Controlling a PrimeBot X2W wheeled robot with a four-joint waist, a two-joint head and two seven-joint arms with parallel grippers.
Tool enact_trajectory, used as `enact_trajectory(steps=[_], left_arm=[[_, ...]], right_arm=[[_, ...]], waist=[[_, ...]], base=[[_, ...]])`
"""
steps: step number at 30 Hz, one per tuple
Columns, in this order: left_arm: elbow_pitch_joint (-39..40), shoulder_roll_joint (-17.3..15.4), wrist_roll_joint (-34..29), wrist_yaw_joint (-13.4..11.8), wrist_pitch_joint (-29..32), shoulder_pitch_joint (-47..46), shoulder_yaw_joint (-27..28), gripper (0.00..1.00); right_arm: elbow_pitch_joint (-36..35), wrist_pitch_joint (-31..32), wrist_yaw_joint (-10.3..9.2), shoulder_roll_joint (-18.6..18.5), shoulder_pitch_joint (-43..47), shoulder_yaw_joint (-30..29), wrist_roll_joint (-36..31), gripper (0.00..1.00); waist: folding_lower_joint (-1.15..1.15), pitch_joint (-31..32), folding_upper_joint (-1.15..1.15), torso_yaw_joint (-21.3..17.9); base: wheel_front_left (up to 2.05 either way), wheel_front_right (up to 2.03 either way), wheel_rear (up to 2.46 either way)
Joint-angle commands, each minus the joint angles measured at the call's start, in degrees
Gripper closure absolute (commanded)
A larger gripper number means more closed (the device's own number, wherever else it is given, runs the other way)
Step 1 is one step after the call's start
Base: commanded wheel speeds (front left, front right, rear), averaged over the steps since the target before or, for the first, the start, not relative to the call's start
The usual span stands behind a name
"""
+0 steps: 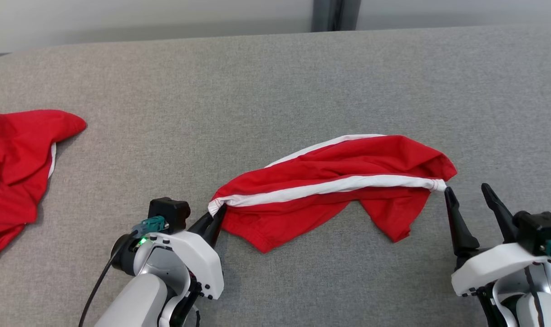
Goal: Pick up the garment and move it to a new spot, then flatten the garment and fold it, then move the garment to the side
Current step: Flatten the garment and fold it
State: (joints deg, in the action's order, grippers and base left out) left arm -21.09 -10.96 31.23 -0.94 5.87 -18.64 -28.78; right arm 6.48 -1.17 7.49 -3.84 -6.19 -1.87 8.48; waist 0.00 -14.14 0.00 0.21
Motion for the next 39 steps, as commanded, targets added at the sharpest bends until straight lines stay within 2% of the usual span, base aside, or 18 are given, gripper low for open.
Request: enact_trajectory(steps=[1,9,10,11,12,22,33,39], left_arm=[[0.48,-0.26,-0.48,-0.34,-0.16,-0.97,0.03,1.0],[1.24,-0.37,-1.02,-0.59,-0.84,-2.18,-0.42,1.0],[1.25,-0.41,-1.07,-0.63,-0.92,-2.22,-0.45,1.0],[1.28,-0.41,-1.05,-0.64,-1.05,-2.31,-0.48,1.0],[1.32,-0.42,-1.07,-0.7,-1.22,-2.44,-0.5,1.0],[3.79,-1.51,-1.35,-1.11,-3.49,-3.68,0.5,1.0],[16.22,-6.1,-2.06,-0.99,-0.03,-10.79,3.01,1.0],[22.15,-7.09,-1.07,-0.65,2.37,-18.2,5.34,1.0]], right_arm=[[1.32,-0.19,0.01,-0.92,-1.54,0.69,0.4,0.0],[6.9,0.07,0.0,-2.91,-5.55,5.01,2.61,0.02],[7.37,0.27,0.0,-3.11,-5.83,5.47,2.9,0.47],[7.81,0.5,0.0,-3.25,-6.07,5.92,3.33,0.64],[7.96,0.14,0.0,-3.5,-6.36,6.22,3.5,1.0],[5.51,-2.38,0.01,-5.2,-7.43,6.98,4.74,1.0],[-5.86,-1.45,0.0,-8.57,-13.39,4.24,4.26,1.0],[-11.2,0.23,0.01,-11.42,-20.15,2.67,5.03,1.0]], waist=[[0.0,-0.97,0.0,0.63],[0.0,-3.14,0.0,1.78],[0.0,-3.26,0.0,1.85],[0.0,-3.38,0.0,1.92],[0.0,-3.48,0.0,1.96],[0.0,-3.16,0.0,1.57],[0.0,0.17,0.0,0.17],[0.0,2.32,0.0,-0.66]], base=[[0.0,0.0,0.0],[0.0,0.0,0.0],[0.0,0.0,0.0],[0.0,0.0,0.0],[0.0,0.0,0.0],[0.0,0.0,0.0],[0.0,0.0,0.0],[0.0,0.0,0.0]])
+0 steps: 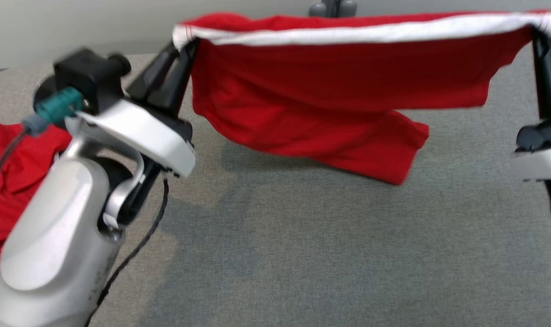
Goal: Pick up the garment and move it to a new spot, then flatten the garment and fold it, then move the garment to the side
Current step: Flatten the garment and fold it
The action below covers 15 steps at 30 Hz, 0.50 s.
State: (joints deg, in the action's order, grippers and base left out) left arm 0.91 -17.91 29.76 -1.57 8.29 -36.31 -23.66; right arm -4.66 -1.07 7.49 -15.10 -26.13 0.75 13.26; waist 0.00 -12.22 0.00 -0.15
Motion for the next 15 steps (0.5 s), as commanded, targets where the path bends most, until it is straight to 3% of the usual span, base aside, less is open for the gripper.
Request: enact_trajectory(steps=[1,8,15], left_arm=[[0.98,-0.07,0.84,0.23,0.53,-1.8,0.61,1.0],[4.16,-0.67,1.38,0.28,3.27,-9.03,2.2,1.0],[3.44,0.06,2.28,0.39,3.82,-12.06,2.28,1.0]], right_arm=[[-0.81,0.44,0.0,-0.66,-1.55,-0.01,0.63,1.0],[-2.47,3.24,0.0,-3.04,-8.19,-0.51,2.5,1.0],[-0.11,3.5,0.0,-3.71,-11.66,1.19,6.3,1.0]], waist=[[0.0,0.69,0.0,-0.5],[0.0,2.11,0.0,-1.44],[0.0,-0.32,0.0,-2.01]], base=[[0.0,0.0,0.0],[0.0,0.0,0.0],[0.0,0.0,0.0]])
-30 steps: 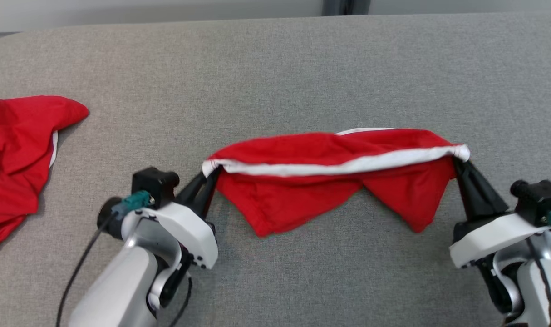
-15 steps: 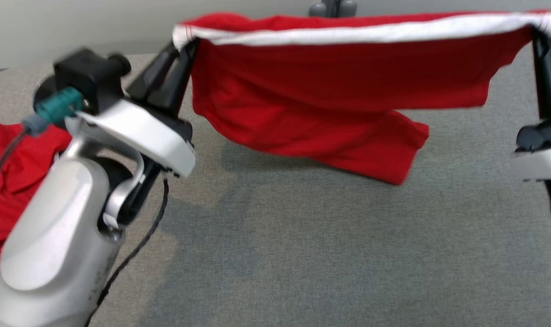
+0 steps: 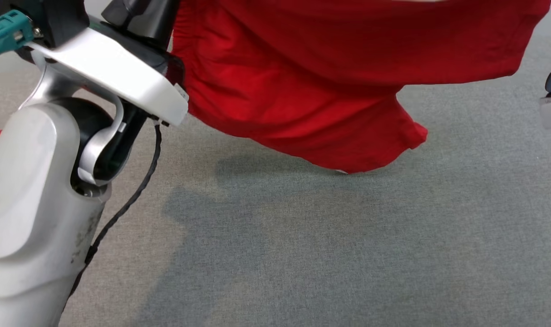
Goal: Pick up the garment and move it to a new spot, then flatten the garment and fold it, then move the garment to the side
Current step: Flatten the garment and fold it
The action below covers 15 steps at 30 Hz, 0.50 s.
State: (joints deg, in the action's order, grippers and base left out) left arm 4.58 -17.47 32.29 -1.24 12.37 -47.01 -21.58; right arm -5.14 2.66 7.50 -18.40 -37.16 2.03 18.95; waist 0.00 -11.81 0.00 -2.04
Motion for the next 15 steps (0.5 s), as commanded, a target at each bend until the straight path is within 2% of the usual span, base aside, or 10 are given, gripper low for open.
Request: enact_trajectory(steps=[1,11,15], left_arm=[[-0.7,-0.14,-0.02,0.07,-0.38,-1.79,0.35,1.0],[-11.48,2.68,-0.83,2.39,-4.01,-13.94,0.65,1.0],[-20.55,5.13,-1.36,3.79,-8.35,-22.03,1.05,1.0]], right_arm=[[1.18,-0.29,-0.01,-0.61,-1.35,0.31,1.39,1.0],[11.05,-2.38,-0.01,-2.75,-16.1,5.23,6.21,1.0],[18.68,-4.89,0.0,-2.25,-25.82,8.95,7.37,1.0]], waist=[[0.0,-1.4,0.0,-0.13],[0.0,-10.37,0.0,-0.08],[0.0,-13.46,0.0,-0.1]], base=[[0.0,0.0,0.0],[0.0,0.0,0.0],[0.0,0.0,0.0]])
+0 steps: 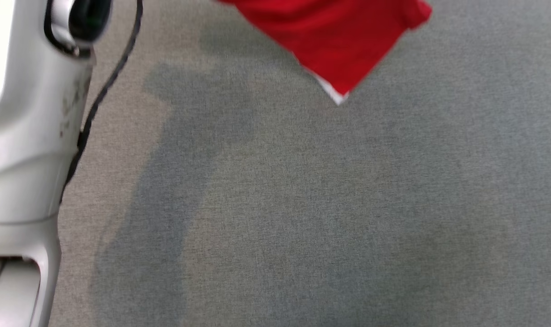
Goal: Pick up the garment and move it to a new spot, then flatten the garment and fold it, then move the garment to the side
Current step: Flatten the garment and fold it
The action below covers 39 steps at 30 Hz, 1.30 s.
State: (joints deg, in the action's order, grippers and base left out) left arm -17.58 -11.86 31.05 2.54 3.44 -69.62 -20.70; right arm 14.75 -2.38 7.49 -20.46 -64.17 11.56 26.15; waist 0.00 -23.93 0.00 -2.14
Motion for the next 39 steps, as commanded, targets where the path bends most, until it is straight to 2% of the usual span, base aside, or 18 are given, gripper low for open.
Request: enact_trajectory(steps=[1,7,10,11,17,22,28,34,39], left_arm=[[-0.94,-0.02,-0.53,0.31,-0.52,-1.39,0.17,1.0],[-16.42,3.7,-2.08,1.29,-9.52,-10.61,0.04,1.0],[-24.6,5.15,-1.21,1.47,-13.33,-12.61,0.66,1.0],[-29.84,6.24,-0.26,1.84,-15.27,-12.41,1.04,1.0],[-41.43,8.07,4.41,3.66,-18.15,-7.15,2.63,1.0],[-46.8,8.75,6.93,4.39,-18.62,-1.97,3.08,1.0],[-43.4,8.8,5.75,4.56,-18.67,5.38,3.11,1.0],[-35.64,8.8,-0.77,3.66,-18.68,16.6,2.55,1.0],[-27.68,8.79,-4.11,4.23,-18.62,28.41,3.08,1.0]], right_arm=[[0.8,-0.65,0.0,-0.07,-1.27,0.15,0.1,1.0],[15.32,-7.19,0.01,3.42,-13.34,2.8,0.7,1.0],[24.05,-8.62,0.01,6.72,-16.13,3.07,1.78,1.0],[29.29,-9.23,0.01,8.75,-16.83,3.99,2.37,1.0],[40.9,-11.68,0.01,13.23,-13.55,7.34,3.94,1.0],[45.85,-12.46,0.01,14.79,-9.13,10.2,7.03,1.0],[44.76,-12.95,0.01,15.31,-1.93,13.66,10.55,1.0],[33.89,-12.84,0.01,12.83,11.09,13.59,9.99,1.0],[23.69,-12.86,0.01,11.45,23.74,11.45,8.52,1.0]], waist=[[0.0,-1.87,0.0,0.11],[0.0,-3.54,0.0,0.39],[0.0,-3.88,0.0,0.14],[0.0,-4.01,0.0,-0.06],[0.0,-4.72,0.0,-0.63],[0.0,-5.33,0.0,-0.86],[0.0,-4.98,0.0,-0.87],[0.0,-1.82,0.0,-0.82],[0.0,1.93,0.0,-1.12]], base=[[0.0,0.0,0.0],[0.0,0.0,0.0],[0.0,0.0,0.0],[0.0,0.0,0.0],[0.0,0.0,0.0],[0.0,0.0,0.0],[0.0,0.0,0.0],[0.0,0.0,0.0],[0.0,0.0,0.0]])
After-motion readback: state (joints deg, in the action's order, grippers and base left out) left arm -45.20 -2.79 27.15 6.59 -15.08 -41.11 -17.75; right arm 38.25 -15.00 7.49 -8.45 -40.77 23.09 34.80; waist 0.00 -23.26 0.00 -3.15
